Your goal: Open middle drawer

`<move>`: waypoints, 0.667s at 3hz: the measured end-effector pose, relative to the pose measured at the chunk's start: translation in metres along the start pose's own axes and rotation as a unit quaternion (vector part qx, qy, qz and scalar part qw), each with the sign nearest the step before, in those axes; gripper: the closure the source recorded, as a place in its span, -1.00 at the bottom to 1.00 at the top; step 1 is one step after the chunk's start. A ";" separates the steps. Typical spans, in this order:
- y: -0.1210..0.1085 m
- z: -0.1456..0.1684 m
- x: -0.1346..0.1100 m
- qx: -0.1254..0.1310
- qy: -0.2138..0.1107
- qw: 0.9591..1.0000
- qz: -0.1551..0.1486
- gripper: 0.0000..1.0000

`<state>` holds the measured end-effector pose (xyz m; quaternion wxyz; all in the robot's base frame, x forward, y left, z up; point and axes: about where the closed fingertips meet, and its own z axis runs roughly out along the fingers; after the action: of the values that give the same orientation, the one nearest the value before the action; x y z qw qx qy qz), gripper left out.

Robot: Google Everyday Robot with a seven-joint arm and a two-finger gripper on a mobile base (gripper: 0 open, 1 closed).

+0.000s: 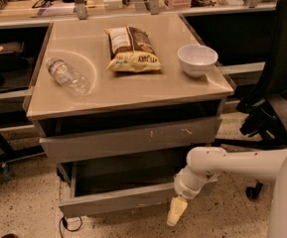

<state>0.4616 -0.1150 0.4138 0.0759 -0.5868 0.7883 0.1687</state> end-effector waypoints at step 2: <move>0.054 -0.017 0.023 -0.026 -0.003 0.999 0.022 -1.00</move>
Offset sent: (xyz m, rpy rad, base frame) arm -0.1612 -0.0371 0.0528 0.0478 0.1678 -0.0728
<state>0.4047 -0.1278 0.4322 0.0597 -0.5702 0.7964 0.1924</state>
